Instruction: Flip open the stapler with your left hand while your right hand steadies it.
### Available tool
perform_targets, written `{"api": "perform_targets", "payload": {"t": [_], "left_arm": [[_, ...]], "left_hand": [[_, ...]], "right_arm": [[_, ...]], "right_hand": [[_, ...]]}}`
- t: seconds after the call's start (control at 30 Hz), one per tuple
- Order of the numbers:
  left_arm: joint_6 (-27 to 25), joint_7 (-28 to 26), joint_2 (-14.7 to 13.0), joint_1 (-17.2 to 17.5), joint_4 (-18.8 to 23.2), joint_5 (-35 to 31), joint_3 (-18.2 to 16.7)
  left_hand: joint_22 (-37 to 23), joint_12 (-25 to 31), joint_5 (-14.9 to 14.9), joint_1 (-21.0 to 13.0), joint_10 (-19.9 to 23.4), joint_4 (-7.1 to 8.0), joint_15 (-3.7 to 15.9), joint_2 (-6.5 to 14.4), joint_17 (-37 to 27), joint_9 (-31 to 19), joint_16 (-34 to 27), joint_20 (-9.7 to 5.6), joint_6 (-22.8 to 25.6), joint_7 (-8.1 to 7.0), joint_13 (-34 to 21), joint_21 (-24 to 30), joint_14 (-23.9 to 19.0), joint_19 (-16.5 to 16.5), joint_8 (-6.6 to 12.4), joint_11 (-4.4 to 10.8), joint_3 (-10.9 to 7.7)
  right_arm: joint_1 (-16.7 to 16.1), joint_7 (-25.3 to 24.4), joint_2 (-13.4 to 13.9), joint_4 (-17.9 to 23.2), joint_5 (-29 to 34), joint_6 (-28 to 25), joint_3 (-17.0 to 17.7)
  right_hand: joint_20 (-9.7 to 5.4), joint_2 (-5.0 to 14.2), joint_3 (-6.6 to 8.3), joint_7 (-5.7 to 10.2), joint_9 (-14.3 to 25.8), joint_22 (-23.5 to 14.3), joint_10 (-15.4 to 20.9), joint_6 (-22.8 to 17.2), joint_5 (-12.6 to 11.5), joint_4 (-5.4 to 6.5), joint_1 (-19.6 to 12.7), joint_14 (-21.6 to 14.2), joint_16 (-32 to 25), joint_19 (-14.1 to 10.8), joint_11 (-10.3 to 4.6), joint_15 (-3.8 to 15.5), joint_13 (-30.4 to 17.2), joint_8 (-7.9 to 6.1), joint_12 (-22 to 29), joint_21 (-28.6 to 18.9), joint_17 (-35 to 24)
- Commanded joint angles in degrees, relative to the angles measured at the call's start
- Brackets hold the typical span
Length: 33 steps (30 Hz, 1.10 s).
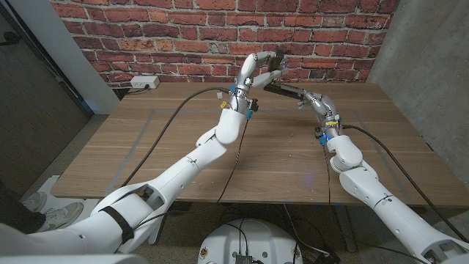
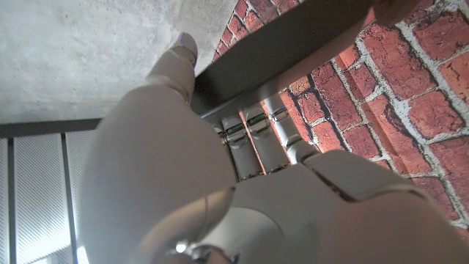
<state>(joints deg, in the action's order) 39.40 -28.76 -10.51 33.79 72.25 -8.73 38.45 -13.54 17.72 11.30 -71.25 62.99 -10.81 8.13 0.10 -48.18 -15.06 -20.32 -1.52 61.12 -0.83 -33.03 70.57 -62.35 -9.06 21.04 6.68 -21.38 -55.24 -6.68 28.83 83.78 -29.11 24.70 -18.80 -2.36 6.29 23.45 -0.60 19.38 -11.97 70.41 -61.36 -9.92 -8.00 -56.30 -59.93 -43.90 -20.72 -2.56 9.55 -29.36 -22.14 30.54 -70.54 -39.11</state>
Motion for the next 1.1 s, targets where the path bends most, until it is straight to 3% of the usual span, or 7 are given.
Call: {"api": "perform_targets", "payload": {"t": [0.03, 0.23, 0.7, 0.83, 0.87, 1.03, 1.1], "left_arm": [[6.67, 5.59, 5.62, 0.03, -5.32, 8.91, -2.35], [7.9, 7.48, 7.57, -0.1, -7.21, 11.73, -3.11], [9.4, 8.25, 9.71, -0.14, -9.0, 12.02, -4.45], [9.31, 8.19, 9.69, 0.16, -8.65, 11.75, -4.72], [9.34, 8.02, 9.74, 0.27, -8.57, 11.56, -4.79], [9.58, 8.08, 9.8, 0.56, -8.44, 11.33, -4.88], [9.59, 8.07, 9.82, 0.64, -8.39, 11.21, -4.92]], "left_hand": [[0.1, -0.36, 0.37, -0.29, 3.42, 3.2, 5.32, 1.11, -0.28, -0.19, 0.1, 0.03, 3.94, -1.83, -0.18, 0.37, -2.56, 0.3, 0.0, 3.85, -3.47], [0.28, -0.53, 0.41, -0.16, 3.25, 3.29, 5.33, 1.12, -0.44, -0.2, 0.25, -0.14, 4.03, -1.98, -0.34, 0.4, -2.54, 0.58, -0.04, 4.01, -3.5], [0.61, -0.83, 0.49, 0.03, 3.44, 3.35, 5.35, 1.04, -0.77, -0.21, 0.54, -0.39, 4.22, -2.08, -0.34, 0.53, -2.44, 0.83, -0.07, 4.25, -3.52], [0.7, -0.87, 0.5, 0.05, 3.49, 3.36, 5.35, 1.04, -0.88, -0.21, 0.61, -0.39, 4.2, -2.1, -0.42, 0.57, -2.45, 0.92, -0.12, 4.16, -3.54], [0.71, -0.84, 0.51, 0.05, 3.58, 3.36, 5.36, 1.05, -0.9, -0.21, 0.63, -0.43, 4.26, -2.09, -0.44, 0.58, -2.46, 0.93, -0.11, 4.2, -3.55], [0.81, -0.94, 0.53, 0.08, 3.47, 3.37, 5.35, 1.05, -1.02, -0.28, 0.7, -0.45, 4.27, -2.12, -0.56, 0.63, -2.5, 1.05, -0.11, 4.13, -3.58], [0.83, -0.97, 0.54, 0.09, 3.46, 3.36, 5.36, 1.04, -1.06, -0.24, 0.73, -0.45, 4.26, -2.11, -0.6, 0.66, -2.49, 1.06, -0.15, 4.16, -3.58]], "right_arm": [[2.92, 15.56, -4.99, -8.36, -17.95, -0.86, 0.68], [3.7, 21.61, -7.25, -11.32, -24.22, -3.25, 1.3], [5.73, 37.34, -11.03, -15.03, -40.77, -19.76, 4.09], [6.07, 39.51, -11.27, -15.82, -40.99, -20.72, 4.4], [6.03, 39.67, -11.25, -15.72, -40.93, -20.91, 4.44], [5.91, 41.83, -11.91, -16.08, -41.22, -21.05, 4.96], [6.21, 44.03, -12.31, -16.97, -42.34, -22.11, 5.29]], "right_hand": [[-1.26, 1.56, 1.33, -0.05, 0.37, -0.13, 0.2, 0.14, -0.43, -0.98, -2.3, -0.38, -0.58, 0.08, -0.03, 3.14, -0.51, -0.41, 0.51, -0.49, -0.34], [-1.23, 1.55, 1.38, -0.04, 0.64, -0.02, 0.32, 0.11, -0.47, -0.93, -2.34, -0.43, -0.63, -0.04, -0.08, 3.11, -1.0, -0.52, 0.65, -0.95, -0.7], [-1.16, 1.66, 1.66, 0.35, 0.84, 0.31, 0.23, 0.53, -0.72, -0.55, -2.0, -0.61, -0.24, -0.21, -0.56, 3.1, -1.96, -0.33, 0.63, -1.93, -1.08], [-0.59, 1.65, 1.53, 1.18, 0.13, 0.78, -2.48, 2.77, -1.05, 0.25, -0.48, 1.11, 2.15, 0.89, -0.76, 3.01, -0.42, 1.06, -2.09, -2.35, 0.58], [-0.52, 1.44, 1.12, 1.33, -0.1, 0.89, -3.38, 3.97, -1.02, 0.7, 0.45, 1.38, 2.61, 0.99, -1.03, 2.87, 0.08, 1.72, -2.96, -2.52, 1.05], [3.12, -1.84, -6.31, -1.06, -4.47, 1.78, -19.58, 20.98, -1.19, 9.38, 20.27, 10.84, 12.83, 3.98, 4.31, -3.0, 6.65, 11.31, -15.84, -1.03, 11.39], [4.87, -2.02, -8.79, -1.84, -5.53, 1.78, -24.81, 26.37, -0.83, 12.7, 27.27, 14.36, 15.68, 5.49, 6.46, -5.65, 8.05, 11.91, -18.63, 0.53, 13.86]]}}
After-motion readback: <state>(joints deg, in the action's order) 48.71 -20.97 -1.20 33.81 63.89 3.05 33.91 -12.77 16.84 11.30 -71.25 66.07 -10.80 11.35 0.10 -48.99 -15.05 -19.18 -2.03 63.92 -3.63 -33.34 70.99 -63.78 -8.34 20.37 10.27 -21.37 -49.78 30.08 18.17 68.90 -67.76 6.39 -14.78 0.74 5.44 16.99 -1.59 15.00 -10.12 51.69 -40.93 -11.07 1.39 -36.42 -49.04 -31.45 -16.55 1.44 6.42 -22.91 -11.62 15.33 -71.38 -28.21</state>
